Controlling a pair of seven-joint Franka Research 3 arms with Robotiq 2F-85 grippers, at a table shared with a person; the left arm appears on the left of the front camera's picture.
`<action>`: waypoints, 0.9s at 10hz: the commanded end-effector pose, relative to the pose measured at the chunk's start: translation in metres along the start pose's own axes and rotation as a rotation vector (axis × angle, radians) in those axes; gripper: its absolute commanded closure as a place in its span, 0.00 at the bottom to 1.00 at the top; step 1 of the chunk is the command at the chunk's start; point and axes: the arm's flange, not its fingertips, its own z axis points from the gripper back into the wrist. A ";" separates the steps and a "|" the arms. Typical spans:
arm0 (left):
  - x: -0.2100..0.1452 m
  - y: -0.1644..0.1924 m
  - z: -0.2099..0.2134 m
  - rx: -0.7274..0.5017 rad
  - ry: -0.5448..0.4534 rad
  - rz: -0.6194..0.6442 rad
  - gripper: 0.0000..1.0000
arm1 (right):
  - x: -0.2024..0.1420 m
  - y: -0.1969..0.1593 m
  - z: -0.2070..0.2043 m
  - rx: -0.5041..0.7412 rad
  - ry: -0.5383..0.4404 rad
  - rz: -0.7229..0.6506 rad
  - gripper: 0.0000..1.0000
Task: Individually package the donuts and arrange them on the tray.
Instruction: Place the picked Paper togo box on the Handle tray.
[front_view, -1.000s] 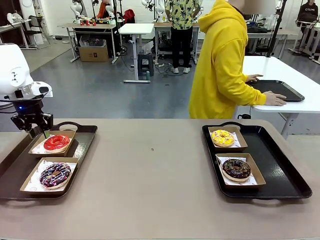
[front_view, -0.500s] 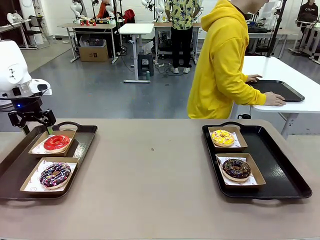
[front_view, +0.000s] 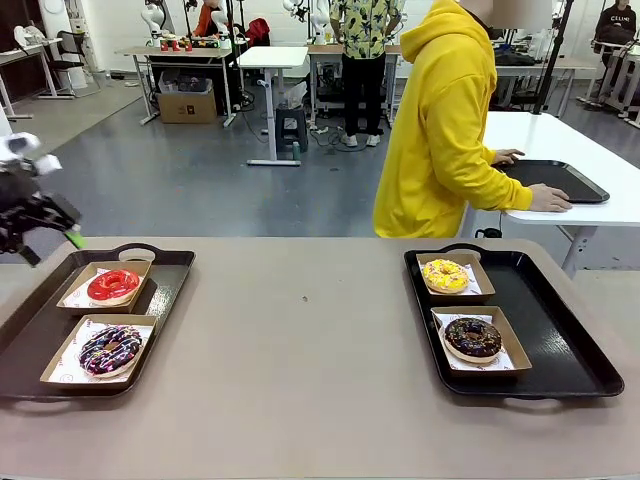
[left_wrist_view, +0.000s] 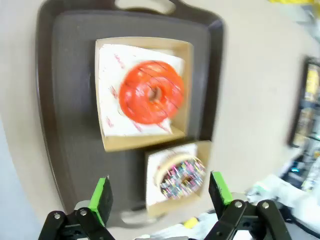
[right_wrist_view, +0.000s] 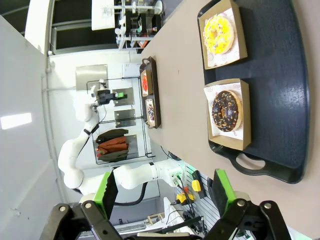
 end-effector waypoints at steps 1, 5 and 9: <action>-0.045 0.052 0.056 -0.273 -0.058 -0.048 0.00 | -0.002 0.002 0.000 0.004 0.000 0.003 0.00; -0.091 0.146 0.094 -0.689 -0.203 -0.051 0.00 | -0.002 0.002 0.000 0.004 0.000 0.003 0.00; -0.080 0.204 0.063 -0.816 -0.137 0.056 0.00 | -0.002 0.002 0.000 0.004 0.000 0.003 0.00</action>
